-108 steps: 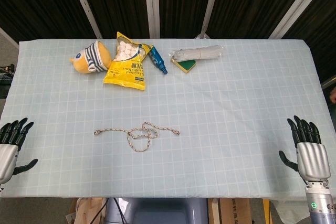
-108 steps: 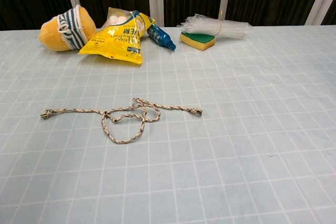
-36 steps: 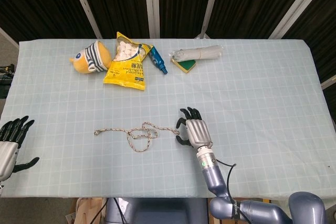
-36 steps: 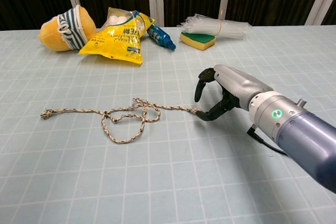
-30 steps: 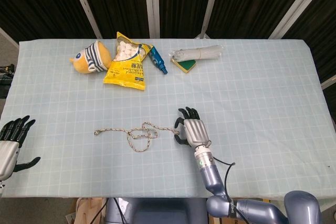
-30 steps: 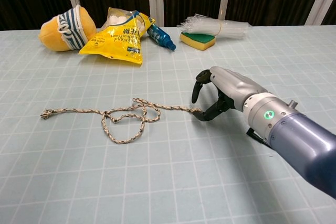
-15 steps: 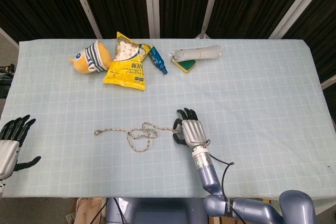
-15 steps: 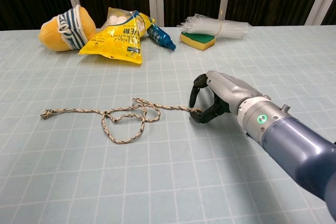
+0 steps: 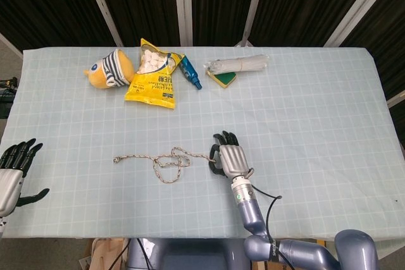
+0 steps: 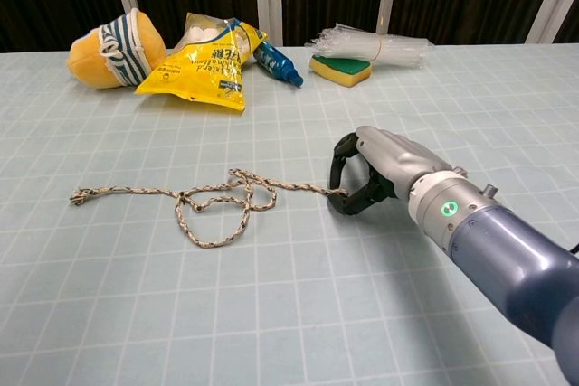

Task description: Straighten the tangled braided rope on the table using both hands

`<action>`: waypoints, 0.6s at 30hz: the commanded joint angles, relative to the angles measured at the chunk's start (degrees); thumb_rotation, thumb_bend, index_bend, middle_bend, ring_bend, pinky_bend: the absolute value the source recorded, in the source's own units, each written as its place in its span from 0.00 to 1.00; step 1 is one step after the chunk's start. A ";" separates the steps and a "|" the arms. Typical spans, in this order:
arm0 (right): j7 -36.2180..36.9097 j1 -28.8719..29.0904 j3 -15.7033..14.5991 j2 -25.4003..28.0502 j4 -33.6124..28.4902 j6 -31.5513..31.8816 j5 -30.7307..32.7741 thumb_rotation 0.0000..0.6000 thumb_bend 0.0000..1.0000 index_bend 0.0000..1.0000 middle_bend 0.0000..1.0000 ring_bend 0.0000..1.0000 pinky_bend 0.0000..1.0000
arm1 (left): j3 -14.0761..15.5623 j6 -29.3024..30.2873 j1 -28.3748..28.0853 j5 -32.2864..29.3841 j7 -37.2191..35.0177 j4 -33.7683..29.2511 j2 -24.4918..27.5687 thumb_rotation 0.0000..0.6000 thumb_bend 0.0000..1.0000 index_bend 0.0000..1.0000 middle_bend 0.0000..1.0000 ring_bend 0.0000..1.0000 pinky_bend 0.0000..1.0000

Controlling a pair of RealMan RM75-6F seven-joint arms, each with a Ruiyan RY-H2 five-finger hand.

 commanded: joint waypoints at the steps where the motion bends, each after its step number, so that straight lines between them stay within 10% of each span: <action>1: -0.03 -0.03 0.01 -0.04 -0.05 0.00 0.12 1.00 0.45 0.59 0.20 0.00 0.00 | 0.00 0.01 0.01 -0.02 -0.03 -0.03 0.01 1.00 0.05 0.00 0.00 0.00 0.00; 18: 0.45 -2.55 -0.99 5.36 -6.24 1.91 -1.39 1.00 0.52 0.61 0.21 0.00 0.00 | 0.14 -0.81 -0.35 -0.24 1.76 -0.48 -0.11 1.00 0.05 0.00 0.00 0.00 0.00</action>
